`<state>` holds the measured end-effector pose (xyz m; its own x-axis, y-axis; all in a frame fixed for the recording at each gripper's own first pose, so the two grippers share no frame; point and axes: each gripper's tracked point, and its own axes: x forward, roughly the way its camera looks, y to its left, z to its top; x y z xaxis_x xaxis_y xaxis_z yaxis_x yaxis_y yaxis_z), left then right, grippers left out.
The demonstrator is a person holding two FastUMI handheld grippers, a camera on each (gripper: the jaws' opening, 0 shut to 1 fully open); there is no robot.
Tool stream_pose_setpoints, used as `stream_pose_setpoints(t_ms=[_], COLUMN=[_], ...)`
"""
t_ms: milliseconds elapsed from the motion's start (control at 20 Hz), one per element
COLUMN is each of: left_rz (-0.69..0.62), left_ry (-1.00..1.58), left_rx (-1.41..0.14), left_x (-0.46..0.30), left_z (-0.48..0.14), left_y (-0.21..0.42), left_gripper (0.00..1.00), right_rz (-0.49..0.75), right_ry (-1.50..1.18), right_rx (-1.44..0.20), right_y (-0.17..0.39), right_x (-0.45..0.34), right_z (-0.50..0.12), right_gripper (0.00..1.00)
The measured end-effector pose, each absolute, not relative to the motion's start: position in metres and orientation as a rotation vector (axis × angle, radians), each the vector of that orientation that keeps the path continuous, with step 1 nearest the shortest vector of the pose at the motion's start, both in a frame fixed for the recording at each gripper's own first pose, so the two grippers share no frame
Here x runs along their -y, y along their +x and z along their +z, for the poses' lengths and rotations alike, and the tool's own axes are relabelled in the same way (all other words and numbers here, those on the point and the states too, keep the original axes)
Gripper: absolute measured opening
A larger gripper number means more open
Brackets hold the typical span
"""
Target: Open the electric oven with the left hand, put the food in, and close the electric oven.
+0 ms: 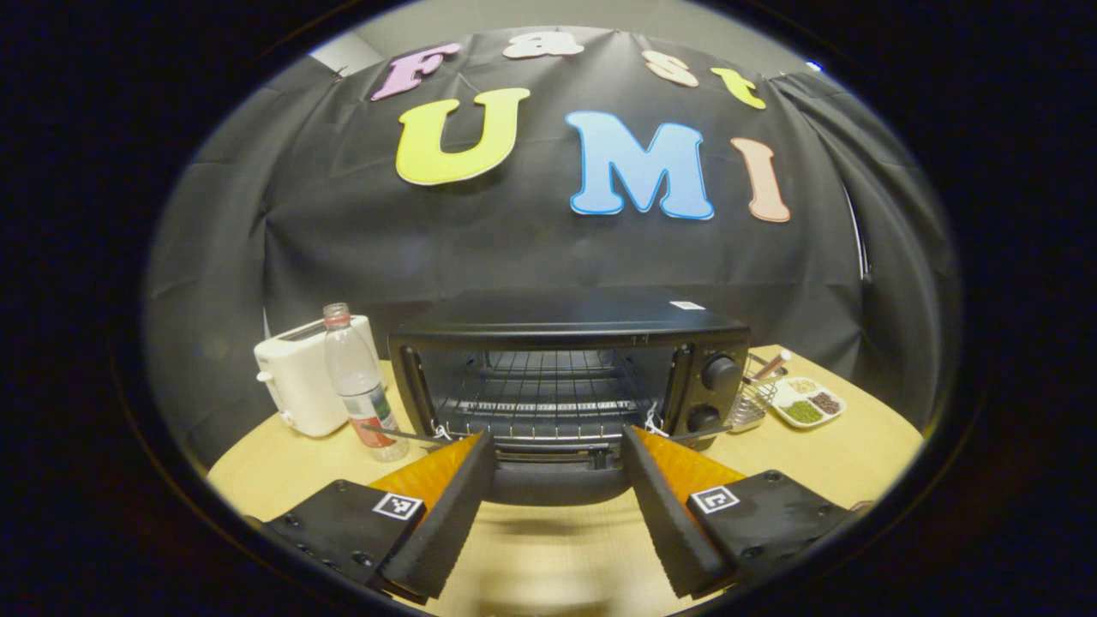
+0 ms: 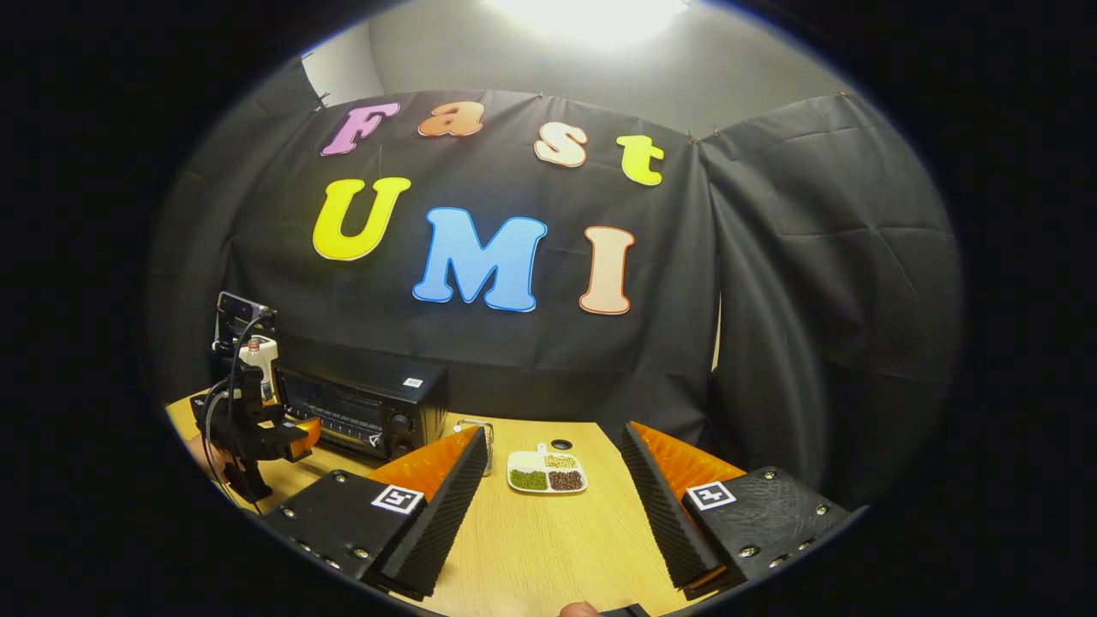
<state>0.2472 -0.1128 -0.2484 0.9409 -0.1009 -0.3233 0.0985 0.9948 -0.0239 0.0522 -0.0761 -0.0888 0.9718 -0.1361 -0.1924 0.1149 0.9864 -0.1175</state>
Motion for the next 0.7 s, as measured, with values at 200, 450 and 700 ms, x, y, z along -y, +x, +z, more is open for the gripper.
stream_pose_setpoints(t_ms=[200, 450, 700], left_rz=[-0.09, -0.077, -0.055], left_ry=[-0.021, -0.046, -0.083], left_rx=[-0.357, -0.427, -0.48], left_x=[0.112, 0.111, 0.111], left_z=[-0.261, -0.291, -0.314], left_y=[0.232, 0.21, 0.195], left_gripper=[0.98, 1.0, 0.98], right_rz=[-0.116, -0.083, -0.045], right_ry=[-0.099, -0.106, -0.117], right_rx=[-0.215, -0.226, -0.247], right_y=[0.05, 0.05, 0.047], right_x=[0.081, 0.078, 0.072], right_z=[-0.094, -0.097, -0.105], right_gripper=[0.96, 0.96, 0.96])
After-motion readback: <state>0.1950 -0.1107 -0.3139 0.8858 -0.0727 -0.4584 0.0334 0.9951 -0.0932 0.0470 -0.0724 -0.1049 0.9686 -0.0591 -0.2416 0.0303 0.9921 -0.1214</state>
